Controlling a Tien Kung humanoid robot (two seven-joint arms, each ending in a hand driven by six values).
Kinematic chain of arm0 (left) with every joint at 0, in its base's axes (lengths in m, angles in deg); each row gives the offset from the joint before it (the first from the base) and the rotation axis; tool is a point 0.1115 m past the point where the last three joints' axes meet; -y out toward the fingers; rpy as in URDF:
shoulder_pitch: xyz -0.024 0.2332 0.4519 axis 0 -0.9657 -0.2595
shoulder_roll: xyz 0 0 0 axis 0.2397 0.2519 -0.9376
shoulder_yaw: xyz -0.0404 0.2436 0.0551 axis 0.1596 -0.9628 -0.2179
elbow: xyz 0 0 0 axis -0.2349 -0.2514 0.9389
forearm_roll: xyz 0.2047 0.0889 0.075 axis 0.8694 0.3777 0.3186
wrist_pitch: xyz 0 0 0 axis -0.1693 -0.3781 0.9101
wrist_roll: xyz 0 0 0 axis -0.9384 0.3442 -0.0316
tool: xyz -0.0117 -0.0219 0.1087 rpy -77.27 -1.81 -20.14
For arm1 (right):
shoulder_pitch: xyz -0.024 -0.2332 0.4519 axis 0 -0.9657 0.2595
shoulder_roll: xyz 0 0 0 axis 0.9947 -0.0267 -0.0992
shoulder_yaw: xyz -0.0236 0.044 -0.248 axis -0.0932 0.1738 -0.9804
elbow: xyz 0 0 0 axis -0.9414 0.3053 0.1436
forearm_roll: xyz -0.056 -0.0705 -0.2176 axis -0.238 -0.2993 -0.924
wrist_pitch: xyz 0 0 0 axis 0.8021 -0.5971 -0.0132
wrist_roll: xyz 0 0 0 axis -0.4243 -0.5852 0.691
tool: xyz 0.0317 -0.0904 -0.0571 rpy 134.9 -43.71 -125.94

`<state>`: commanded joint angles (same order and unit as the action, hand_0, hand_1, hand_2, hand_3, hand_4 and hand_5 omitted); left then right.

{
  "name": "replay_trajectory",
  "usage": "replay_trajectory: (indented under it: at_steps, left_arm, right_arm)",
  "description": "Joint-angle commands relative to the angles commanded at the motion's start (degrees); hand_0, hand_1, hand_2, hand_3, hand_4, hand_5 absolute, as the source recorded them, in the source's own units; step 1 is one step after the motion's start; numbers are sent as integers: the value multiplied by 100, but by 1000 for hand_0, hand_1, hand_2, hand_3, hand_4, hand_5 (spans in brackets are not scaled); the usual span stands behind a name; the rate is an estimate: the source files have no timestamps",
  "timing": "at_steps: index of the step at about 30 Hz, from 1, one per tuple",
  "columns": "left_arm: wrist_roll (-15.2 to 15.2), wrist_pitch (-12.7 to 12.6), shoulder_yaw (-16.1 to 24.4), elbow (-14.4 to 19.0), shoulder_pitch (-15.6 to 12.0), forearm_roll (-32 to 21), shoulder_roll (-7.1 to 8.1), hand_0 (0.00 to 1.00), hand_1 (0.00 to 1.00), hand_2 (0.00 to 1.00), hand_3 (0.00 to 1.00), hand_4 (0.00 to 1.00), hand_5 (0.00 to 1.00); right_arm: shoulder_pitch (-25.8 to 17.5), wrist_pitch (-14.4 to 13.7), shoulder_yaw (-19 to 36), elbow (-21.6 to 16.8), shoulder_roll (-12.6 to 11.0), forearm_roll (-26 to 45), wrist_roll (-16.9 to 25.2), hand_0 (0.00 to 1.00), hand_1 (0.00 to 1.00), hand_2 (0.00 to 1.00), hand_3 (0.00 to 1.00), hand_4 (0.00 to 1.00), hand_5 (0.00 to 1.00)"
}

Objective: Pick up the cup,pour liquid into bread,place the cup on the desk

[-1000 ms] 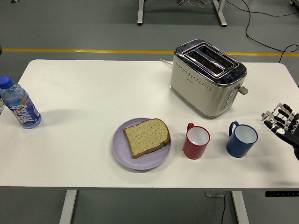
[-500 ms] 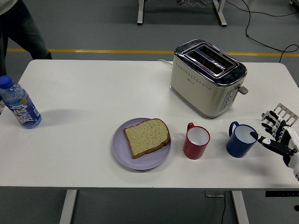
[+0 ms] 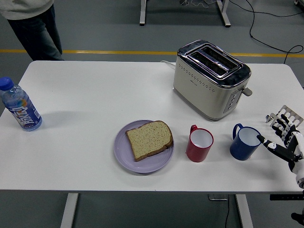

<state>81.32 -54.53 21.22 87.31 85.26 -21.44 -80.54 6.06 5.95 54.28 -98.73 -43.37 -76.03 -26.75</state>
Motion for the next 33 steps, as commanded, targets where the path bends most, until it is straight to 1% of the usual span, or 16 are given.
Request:
replay_trajectory:
  at_steps: [6,10,23,33]
  left_arm:
    - [8,9,-29,0,6,-34,0,698,763,784,616,400,998]
    - [16,13,-53,0,15,-70,0,697,763,783,616,396,998]
    - [18,18,-78,3,21,-109,0,697,763,780,612,392,998]
    - [28,25,-102,6,22,-142,0,696,761,779,609,393,998]
  right_arm:
    - [2,1,-180,13,12,122,100,941,857,944,998,998,152]
    - [15,4,-279,1,5,166,111,941,856,944,998,998,165]
    - [72,-44,-551,21,21,198,133,942,856,942,998,998,158]
    - [243,-103,-831,203,95,154,140,941,853,938,989,998,162]
